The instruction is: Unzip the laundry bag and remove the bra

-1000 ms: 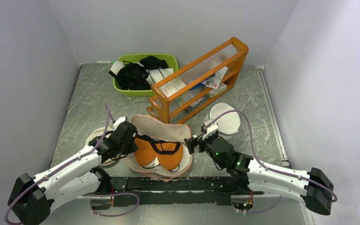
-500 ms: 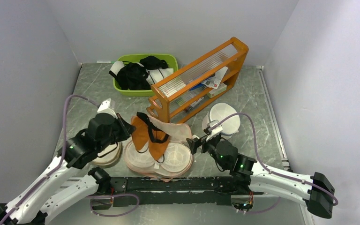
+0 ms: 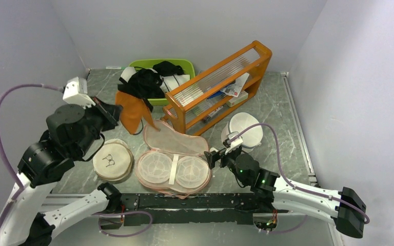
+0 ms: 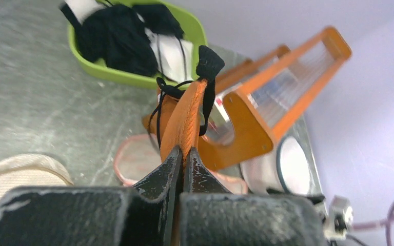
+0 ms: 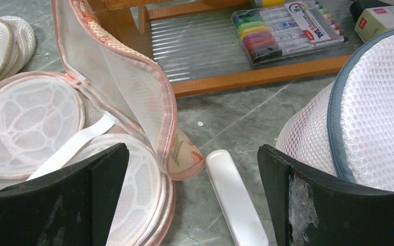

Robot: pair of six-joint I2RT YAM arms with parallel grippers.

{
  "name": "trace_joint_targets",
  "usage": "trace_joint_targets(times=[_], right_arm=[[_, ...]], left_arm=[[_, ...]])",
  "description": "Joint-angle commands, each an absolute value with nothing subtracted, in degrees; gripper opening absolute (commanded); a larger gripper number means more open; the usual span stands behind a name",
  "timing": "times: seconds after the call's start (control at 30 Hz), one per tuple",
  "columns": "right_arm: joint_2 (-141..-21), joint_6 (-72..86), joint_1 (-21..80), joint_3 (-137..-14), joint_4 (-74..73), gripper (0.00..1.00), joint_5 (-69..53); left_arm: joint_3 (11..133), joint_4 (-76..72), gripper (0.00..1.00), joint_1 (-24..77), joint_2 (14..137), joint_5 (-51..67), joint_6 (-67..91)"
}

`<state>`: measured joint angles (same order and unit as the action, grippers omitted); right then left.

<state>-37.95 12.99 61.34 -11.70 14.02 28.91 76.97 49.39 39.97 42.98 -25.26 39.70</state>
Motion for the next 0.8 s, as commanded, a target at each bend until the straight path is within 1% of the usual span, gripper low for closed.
trace_joint_targets(times=[0.0,0.1,0.3,0.37,0.53,0.67,0.77], right_arm=[[-37.4,12.6,61.0,-11.1,16.1,0.98,29.2],[-37.0,12.4,61.0,-10.9,16.4,0.98,29.0],[-37.2,12.2,61.0,-10.7,16.5,0.98,28.9],[-37.3,12.1,61.0,-10.8,16.6,0.98,28.7],[-38.5,12.0,61.0,-11.1,16.8,0.98,28.2],[-39.8,11.5,61.0,-11.4,17.5,0.98,27.5],[-40.7,11.5,61.0,-11.7,17.5,0.98,27.3]], left_arm=[[84.6,53.8,0.07,40.2,50.0,-38.7,33.6],[89.9,52.7,0.07,40.2,55.9,-40.5,29.7],[95.9,41.6,0.07,40.0,67.7,-40.6,15.1],[97.3,38.6,0.07,38.6,71.2,-40.3,12.0],[101.5,35.1,0.07,27.0,78.1,-28.3,11.9],[101.9,29.9,0.07,24.7,81.2,-25.0,12.1],[104.0,28.2,0.07,21.6,84.1,-17.7,16.3]])
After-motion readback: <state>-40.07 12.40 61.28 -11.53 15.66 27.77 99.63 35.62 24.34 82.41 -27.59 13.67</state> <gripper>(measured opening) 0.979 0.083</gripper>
